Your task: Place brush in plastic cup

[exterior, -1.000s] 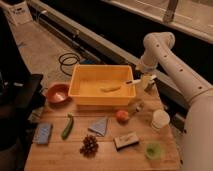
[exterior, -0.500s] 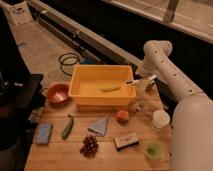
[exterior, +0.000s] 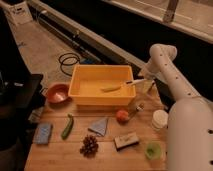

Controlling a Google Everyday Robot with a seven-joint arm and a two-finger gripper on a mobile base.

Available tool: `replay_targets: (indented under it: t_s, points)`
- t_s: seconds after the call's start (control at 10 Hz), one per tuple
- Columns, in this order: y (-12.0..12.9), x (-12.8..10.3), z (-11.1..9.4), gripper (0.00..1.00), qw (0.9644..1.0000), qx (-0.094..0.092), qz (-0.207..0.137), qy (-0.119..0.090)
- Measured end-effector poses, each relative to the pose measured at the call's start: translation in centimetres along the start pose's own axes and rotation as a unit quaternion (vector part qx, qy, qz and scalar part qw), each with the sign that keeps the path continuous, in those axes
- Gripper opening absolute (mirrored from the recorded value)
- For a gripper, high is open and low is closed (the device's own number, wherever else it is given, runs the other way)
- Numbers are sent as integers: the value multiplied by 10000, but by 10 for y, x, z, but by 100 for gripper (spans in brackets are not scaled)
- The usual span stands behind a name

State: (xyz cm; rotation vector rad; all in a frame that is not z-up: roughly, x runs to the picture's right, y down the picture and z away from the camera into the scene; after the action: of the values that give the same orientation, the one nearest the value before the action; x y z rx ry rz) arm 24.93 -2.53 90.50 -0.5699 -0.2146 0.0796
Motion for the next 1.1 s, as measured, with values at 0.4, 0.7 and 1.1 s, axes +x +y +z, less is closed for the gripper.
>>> replay_targets:
  t_s: [0.4,0.7,1.1]
  points:
    - [-8,-2,9,36,9999,77,-3,-145]
    - [-9,-5,5,5,9999,83,-45,-104]
    - [-20,-7,-16,0,9996,271,-114,28]
